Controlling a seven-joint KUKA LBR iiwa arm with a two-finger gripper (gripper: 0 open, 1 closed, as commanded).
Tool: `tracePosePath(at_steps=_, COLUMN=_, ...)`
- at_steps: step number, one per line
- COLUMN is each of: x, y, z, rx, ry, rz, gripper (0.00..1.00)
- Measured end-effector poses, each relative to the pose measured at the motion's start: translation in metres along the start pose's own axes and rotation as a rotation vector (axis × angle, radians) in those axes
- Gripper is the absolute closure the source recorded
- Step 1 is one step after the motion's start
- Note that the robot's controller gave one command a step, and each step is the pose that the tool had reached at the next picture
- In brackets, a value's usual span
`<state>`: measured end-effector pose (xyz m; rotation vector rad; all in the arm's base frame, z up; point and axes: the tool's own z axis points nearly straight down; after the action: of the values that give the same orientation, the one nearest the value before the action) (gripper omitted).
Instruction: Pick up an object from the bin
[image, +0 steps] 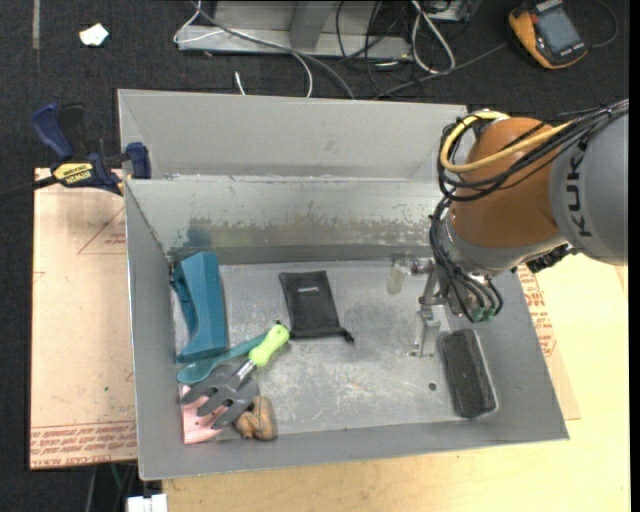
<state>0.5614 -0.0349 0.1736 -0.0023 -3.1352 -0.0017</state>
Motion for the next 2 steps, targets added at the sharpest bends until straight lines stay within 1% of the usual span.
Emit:
tracePosePath(at_steps=1, x=-0.002, y=0.001, z=-0.004, rx=0.001, ry=-0.008, rz=-0.002, gripper=0.00)
tracePosePath(at_steps=2, x=0.015, y=0.071, z=0.014, rx=0.000, ry=-0.007, rz=-0.038, gripper=0.00)
